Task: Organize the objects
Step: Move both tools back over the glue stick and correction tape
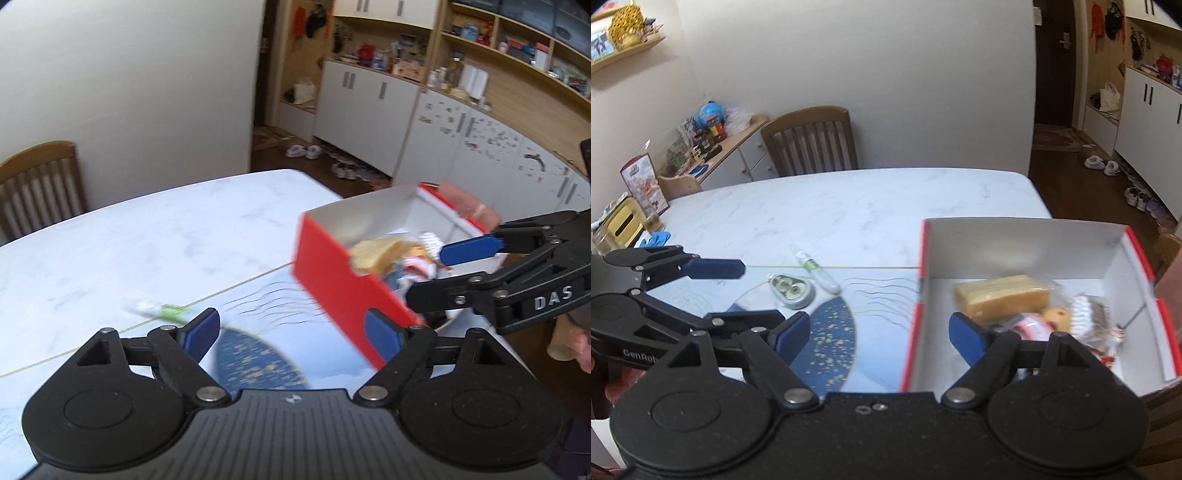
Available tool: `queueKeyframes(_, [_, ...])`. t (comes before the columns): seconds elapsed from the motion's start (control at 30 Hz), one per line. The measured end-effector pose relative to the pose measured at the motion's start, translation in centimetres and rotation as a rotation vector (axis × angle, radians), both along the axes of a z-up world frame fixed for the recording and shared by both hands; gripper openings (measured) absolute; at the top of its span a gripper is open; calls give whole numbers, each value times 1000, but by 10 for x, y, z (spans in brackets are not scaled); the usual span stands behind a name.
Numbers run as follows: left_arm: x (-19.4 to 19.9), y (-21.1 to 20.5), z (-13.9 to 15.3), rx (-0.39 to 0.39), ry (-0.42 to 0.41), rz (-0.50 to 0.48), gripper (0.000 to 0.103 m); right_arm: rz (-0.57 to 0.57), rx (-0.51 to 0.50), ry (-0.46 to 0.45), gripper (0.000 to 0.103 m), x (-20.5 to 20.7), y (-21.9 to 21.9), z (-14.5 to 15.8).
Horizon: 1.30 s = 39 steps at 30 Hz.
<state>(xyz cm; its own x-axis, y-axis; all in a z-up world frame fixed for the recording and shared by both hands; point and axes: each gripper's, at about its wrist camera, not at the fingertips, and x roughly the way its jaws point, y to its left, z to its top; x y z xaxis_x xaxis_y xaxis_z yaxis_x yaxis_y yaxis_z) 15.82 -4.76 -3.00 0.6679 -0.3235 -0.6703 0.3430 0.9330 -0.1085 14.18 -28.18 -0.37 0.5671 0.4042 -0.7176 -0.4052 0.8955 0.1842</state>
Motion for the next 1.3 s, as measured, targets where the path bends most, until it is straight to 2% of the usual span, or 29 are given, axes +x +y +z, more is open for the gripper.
queueKeyframes(0.13, [0,30,-8,0,13,53,87,25,-16,13,82,0,25,-5])
queueKeyframes(0.27, [1,58,-19,-6,29,108,93,57,-33,24,83,3,50,-9])
queueKeyframes(0.37, [2,73,-27,-8,28,134,101,79,-53,28,83,7,69,-13])
queueKeyframes(0.63, [11,90,-54,17,24,187,102,101,-98,45,83,35,110,-26])
queueKeyframes(0.93, [38,76,-90,50,51,290,102,73,-130,97,83,84,132,-52])
queueKeyframes(1.3, [73,45,-125,187,37,426,102,72,-150,173,83,124,142,-87])
